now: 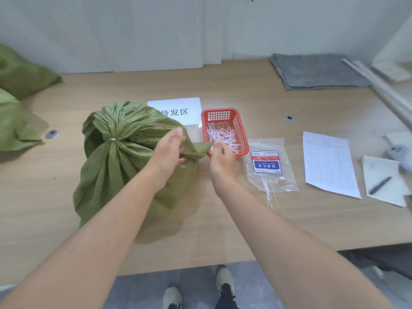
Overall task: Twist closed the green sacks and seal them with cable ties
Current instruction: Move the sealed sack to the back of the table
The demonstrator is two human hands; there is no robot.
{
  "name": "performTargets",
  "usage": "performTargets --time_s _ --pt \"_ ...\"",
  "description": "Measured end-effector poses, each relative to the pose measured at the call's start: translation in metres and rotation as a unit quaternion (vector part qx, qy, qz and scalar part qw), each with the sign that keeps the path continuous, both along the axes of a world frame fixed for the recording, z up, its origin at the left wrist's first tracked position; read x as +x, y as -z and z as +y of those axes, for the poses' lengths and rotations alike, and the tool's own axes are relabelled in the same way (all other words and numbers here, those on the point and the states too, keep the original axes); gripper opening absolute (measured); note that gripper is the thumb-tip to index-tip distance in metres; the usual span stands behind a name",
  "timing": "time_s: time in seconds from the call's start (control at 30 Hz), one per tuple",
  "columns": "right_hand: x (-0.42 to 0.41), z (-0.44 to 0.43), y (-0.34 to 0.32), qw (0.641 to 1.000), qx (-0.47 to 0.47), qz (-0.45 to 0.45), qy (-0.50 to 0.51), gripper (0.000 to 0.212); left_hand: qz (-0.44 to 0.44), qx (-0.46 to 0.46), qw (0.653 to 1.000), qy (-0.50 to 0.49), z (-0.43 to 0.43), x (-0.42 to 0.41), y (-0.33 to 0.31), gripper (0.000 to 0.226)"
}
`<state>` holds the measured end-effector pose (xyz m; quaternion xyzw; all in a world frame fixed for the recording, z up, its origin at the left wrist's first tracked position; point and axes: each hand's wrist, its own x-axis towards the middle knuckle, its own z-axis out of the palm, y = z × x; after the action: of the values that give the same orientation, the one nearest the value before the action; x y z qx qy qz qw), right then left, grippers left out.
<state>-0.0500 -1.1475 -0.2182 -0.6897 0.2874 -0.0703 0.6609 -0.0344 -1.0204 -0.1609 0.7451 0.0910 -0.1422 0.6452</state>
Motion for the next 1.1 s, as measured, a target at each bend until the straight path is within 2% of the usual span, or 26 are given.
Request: performTargets --time_s 0.13,0.3,0.47,0.6,0.73,1.1 --pt "-0.008 0.038 -0.033 0.999 0.013 -0.030 -0.010 0.043 -0.027 0.003 1.000 0.004 0.039 -0.009 -0.027 0.053" --pt "-0.010 0.078 -0.059 0.999 0.012 -0.047 -0.017 0.036 -0.051 -0.009 0.999 0.002 0.086 -0.013 -0.052 0.057" --pt "-0.013 0.117 -0.084 0.997 0.021 -0.072 -0.034 0.040 -0.048 -0.034 0.998 -0.002 0.129 -0.016 -0.073 0.074" --pt "-0.009 0.137 -0.097 0.996 0.043 -0.056 -0.057 0.045 -0.051 -0.033 0.998 -0.016 0.153 -0.013 -0.085 0.075" --pt "-0.004 0.146 -0.105 0.990 0.072 -0.024 -0.122 0.053 -0.045 -0.025 0.998 -0.035 0.169 -0.009 -0.088 0.077" --pt "0.016 0.146 -0.103 0.973 0.040 0.045 -0.221 0.063 0.038 -0.001 0.995 -0.093 0.171 -0.011 -0.071 0.077"
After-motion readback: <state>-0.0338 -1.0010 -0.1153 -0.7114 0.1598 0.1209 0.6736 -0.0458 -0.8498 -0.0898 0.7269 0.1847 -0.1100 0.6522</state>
